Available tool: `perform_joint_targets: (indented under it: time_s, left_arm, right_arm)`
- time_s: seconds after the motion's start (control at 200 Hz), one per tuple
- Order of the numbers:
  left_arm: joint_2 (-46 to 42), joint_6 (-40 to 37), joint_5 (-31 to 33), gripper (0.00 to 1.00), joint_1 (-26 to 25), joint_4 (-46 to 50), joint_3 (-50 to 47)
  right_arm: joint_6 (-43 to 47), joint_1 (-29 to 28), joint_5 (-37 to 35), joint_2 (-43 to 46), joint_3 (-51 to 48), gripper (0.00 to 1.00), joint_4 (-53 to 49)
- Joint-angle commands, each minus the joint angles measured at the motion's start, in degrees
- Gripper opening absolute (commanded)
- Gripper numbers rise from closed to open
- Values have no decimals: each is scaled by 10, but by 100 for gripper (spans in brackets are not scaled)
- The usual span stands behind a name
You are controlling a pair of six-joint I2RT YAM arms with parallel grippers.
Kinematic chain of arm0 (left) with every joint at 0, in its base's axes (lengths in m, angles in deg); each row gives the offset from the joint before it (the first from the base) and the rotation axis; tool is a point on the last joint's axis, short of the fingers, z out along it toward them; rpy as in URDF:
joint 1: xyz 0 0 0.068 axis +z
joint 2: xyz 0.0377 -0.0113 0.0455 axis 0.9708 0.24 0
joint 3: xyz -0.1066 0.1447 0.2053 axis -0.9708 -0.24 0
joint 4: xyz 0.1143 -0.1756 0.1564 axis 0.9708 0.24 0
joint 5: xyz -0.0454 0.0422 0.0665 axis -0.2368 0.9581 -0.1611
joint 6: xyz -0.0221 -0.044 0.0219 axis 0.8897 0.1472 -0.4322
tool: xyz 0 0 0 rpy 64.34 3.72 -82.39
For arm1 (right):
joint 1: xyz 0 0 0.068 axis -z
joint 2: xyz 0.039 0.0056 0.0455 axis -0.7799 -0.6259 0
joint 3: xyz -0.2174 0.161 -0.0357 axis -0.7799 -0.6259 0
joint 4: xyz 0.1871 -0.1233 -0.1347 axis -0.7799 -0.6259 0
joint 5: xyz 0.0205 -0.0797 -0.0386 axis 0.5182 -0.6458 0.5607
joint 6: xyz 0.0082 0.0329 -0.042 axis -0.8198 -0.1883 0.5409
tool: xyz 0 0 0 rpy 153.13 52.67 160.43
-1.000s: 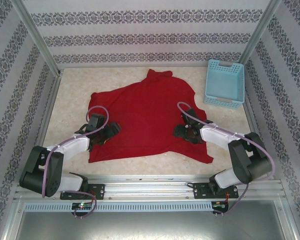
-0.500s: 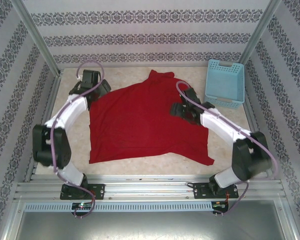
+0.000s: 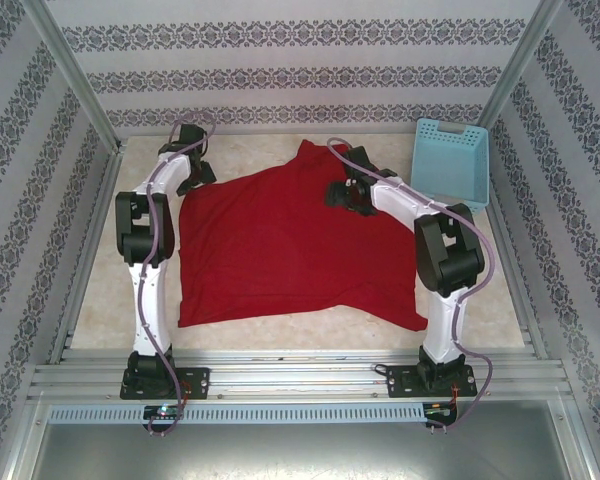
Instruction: Fold the inside-out t-shirt
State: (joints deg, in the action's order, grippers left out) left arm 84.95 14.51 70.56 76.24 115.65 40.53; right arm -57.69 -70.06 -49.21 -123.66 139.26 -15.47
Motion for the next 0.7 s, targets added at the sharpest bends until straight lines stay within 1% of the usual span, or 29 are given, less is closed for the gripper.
perform_joint_targets:
  time_s: [0.0,0.08,0.175,0.23,0.405,0.445,0.694]
  left_arm:
    - [23,-25,14,64,9,62,37]
    - [35,-18,4,59,18,63,44]
    - [41,-12,-14,49,25,59,40]
    - [41,-10,-27,45,28,56,38]
    - [40,-3,-38,33,36,57,32]
    - [33,2,-44,30,41,52,24]
    - [-32,43,-73,19,80,-7,-67]
  right_arm:
    - [0,16,23,-21,13,76,-19]
    - [-18,22,18,-23,4,75,-23]
    - [-46,33,6,-20,-15,74,-29]
    - [-61,43,4,-16,-33,73,-26]
    - [-99,70,34,14,-102,69,21]
    - [-104,71,30,21,-109,69,20]
    - [-123,73,-5,61,-155,67,13]
